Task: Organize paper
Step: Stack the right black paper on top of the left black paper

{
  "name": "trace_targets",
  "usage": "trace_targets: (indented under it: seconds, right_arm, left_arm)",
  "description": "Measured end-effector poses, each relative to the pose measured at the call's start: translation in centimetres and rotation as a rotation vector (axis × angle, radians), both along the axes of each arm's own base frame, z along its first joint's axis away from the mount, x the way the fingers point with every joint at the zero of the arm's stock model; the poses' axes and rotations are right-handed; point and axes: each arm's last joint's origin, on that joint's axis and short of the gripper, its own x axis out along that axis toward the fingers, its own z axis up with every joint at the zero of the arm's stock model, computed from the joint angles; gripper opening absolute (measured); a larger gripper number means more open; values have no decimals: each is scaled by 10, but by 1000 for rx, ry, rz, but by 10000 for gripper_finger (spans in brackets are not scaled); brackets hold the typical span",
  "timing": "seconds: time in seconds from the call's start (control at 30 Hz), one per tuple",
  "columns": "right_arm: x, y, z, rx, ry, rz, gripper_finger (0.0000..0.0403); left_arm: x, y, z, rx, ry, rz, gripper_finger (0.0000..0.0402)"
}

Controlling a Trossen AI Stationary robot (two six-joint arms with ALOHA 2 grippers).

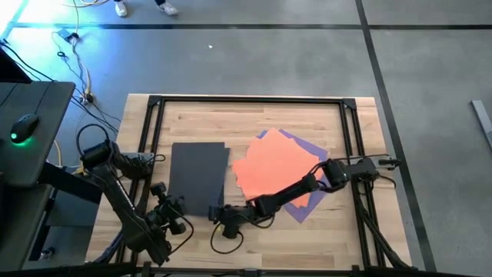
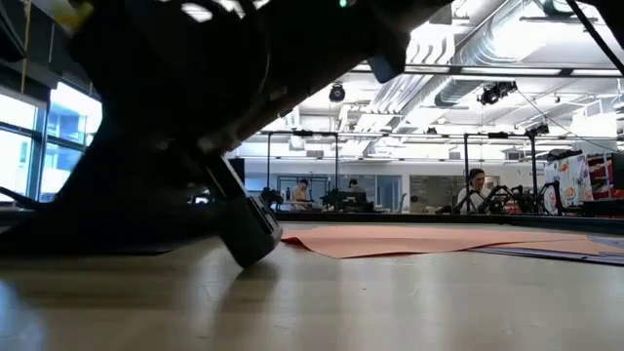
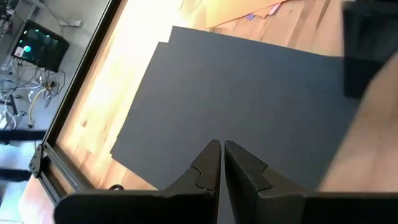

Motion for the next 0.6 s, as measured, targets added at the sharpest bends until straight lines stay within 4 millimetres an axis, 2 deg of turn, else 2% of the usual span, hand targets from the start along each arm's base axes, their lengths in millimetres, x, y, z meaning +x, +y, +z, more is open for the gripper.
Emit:
trace_targets:
  seconds: [0.23,0.37,0.5,0.6]
  right_arm:
    - [2,-3,16,97,-11,119,0]
    - [1,1,14,148,17,183,0]
    - [-3,11,20,129,-15,143,0]
    - [-9,14,18,59,41,106,0]
  left_arm:
    - [-1,1,-2,4,-1,7,0]
    - [-1,1,-2,5,-1,6,0]
    - [-1,1,-2,5,-1,5,0]
    - [-1,1,-2,9,1,-1,0]
